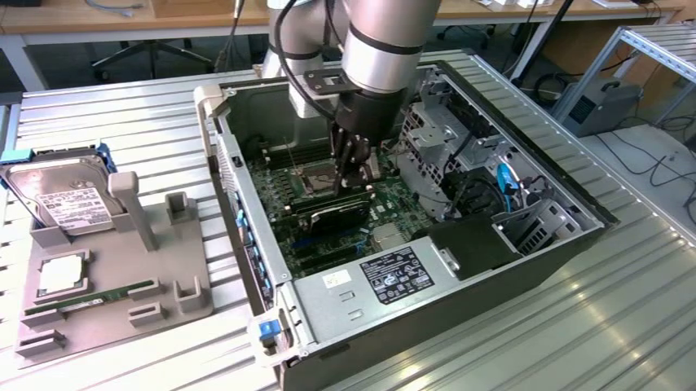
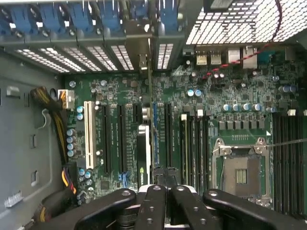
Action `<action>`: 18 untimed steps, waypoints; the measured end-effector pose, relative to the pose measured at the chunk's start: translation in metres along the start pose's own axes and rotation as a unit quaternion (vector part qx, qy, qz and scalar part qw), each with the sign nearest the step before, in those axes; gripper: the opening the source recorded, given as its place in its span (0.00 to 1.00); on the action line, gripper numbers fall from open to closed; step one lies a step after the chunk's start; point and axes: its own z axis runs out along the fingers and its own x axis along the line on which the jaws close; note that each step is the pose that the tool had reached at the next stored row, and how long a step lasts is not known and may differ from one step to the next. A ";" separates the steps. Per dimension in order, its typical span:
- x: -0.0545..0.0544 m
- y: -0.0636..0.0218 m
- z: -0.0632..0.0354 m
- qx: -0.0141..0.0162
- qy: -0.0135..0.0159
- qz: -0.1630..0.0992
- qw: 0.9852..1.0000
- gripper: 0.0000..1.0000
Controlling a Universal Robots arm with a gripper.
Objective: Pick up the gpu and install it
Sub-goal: 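Insert the gpu into the slot, then press down on the gpu until it lock into place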
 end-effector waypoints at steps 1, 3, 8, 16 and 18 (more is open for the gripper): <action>0.000 -0.0012 -0.0001 -0.001 0.000 0.000 1.000 0.11; 0.000 -0.0026 -0.0002 -0.001 0.000 0.000 1.000 0.11; 0.000 -0.0029 -0.0002 -0.001 0.000 0.000 1.000 0.11; 0.000 0.0020 0.0007 -0.001 0.000 0.000 1.000 0.11; 0.001 0.0094 0.0020 -0.001 0.000 0.000 1.000 0.11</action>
